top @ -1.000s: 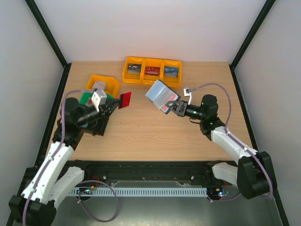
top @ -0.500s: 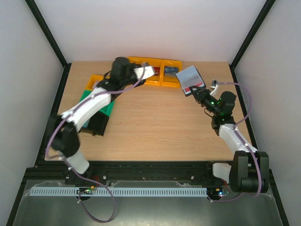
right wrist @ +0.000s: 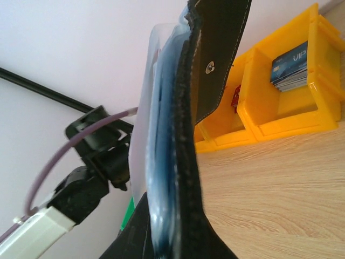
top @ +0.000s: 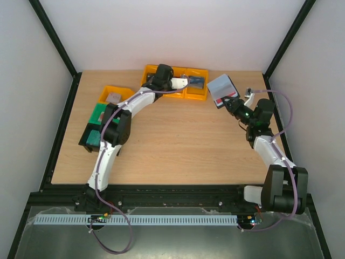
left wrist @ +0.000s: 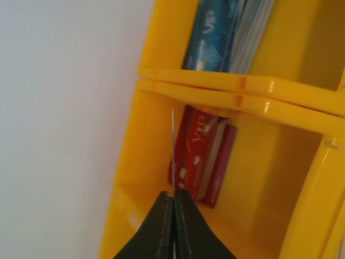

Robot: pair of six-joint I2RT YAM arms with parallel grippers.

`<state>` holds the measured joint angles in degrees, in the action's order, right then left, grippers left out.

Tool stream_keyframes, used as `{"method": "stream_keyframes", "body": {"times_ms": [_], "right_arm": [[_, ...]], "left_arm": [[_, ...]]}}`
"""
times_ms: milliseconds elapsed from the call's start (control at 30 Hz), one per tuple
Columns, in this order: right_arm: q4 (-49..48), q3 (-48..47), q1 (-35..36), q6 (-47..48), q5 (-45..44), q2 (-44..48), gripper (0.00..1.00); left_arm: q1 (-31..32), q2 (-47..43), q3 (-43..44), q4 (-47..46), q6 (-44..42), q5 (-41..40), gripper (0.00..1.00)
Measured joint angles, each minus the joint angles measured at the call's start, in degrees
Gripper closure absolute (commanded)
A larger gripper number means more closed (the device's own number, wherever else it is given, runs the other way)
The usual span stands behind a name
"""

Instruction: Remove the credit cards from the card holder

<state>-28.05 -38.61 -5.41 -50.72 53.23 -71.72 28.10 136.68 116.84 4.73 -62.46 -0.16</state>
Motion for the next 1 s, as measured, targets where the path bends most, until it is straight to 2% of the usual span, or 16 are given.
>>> {"method": "stream_keyframes", "body": {"times_ms": [200,433,700,767,900,1000], "right_arm": [[0.9,-0.4,-0.2,1.5,0.9,-1.4,0.98],[1.0,-0.4,-0.2,2.3,1.5,-1.4,0.98],[1.0,-0.4,-0.2,2.8,2.1,-1.6,0.98],[1.0,-0.4,-0.2,2.8,2.2,-1.6,0.98],[1.0,-0.4,-0.2,3.0,2.4,-1.6,0.98],[1.0,-0.4,-0.2,3.1,2.6,-1.6,0.98]], "left_arm": [[0.0,5.7,2.1,-0.9,-1.4,-0.8,0.98],[-0.2,12.1,7.6,-5.6,-2.8,-3.6,0.98],[-0.7,16.9,10.0,-9.9,-5.4,-4.6,0.97],[-0.8,18.1,11.0,-11.0,-6.0,-5.0,0.91],[-1.1,20.0,13.9,-12.5,-6.4,-5.9,0.56],[-1.7,20.0,15.0,-12.8,-4.8,-4.8,0.43]]}}
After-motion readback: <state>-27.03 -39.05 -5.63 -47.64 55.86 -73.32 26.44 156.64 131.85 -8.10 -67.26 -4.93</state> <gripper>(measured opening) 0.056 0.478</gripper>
